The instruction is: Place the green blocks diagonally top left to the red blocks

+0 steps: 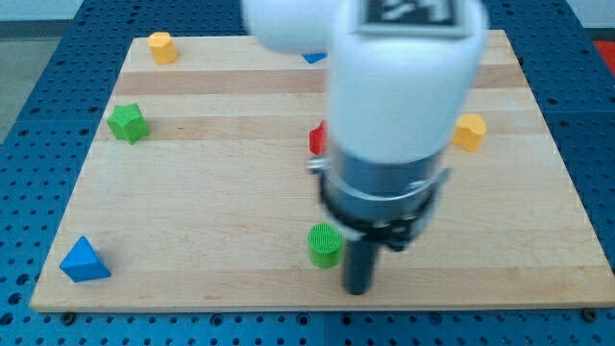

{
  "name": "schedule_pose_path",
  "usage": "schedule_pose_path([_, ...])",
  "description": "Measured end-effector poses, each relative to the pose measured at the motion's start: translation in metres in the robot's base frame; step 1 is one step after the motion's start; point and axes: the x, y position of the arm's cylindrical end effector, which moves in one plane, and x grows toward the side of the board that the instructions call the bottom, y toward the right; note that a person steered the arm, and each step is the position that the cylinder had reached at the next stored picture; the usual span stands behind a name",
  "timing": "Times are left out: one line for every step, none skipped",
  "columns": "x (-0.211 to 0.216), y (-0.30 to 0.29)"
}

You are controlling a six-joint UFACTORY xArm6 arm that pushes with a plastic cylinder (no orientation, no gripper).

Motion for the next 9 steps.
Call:
schedule_pose_path([-0.062,-0.031])
schedule_pose_path([-0.120,-0.040])
schedule_pose_path([-0.127,-0.012])
schedule_pose_path([-0.144,-0.006])
schedule_pose_path([-0.179,-0.100])
schedule_pose_path([-0.206,-0.183])
schedule_pose_path([-0.173,-0.176])
schedule_pose_path([-0.160,-0.286])
schedule_pose_path([-0.193,-0.300])
